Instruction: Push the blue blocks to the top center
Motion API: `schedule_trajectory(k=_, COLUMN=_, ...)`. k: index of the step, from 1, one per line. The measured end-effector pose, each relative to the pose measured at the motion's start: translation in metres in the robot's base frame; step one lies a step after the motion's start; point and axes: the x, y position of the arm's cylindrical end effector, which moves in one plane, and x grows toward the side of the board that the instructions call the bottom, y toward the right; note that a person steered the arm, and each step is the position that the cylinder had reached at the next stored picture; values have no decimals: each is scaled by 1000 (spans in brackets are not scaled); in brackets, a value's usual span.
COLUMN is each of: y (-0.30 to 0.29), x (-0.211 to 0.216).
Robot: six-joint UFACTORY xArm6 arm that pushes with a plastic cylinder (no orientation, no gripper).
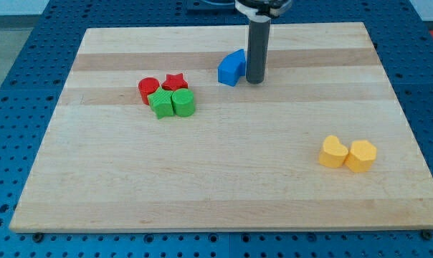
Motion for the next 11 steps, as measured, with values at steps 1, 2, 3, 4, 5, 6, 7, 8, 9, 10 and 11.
schedule_trajectory(k=1, y=-7, x=28)
schedule_trajectory(k=2, y=-23, x=37)
schedule_trajectory(k=3, y=-39, x=25)
schedule_trajectory(k=4, y=-49, x=7)
schedule_trajectory(k=5, y=-49, x=-13)
schedule_trajectory(k=6, y=-55, x=-18)
schedule_trajectory(k=7, y=-77, x=-19)
schedule_trajectory(k=8, y=-82, x=-25)
schedule_trajectory(k=9, y=-82, x=-39)
schedule_trajectory(k=10, y=-82, x=-55)
schedule_trajectory(k=11, y=-82, x=-62)
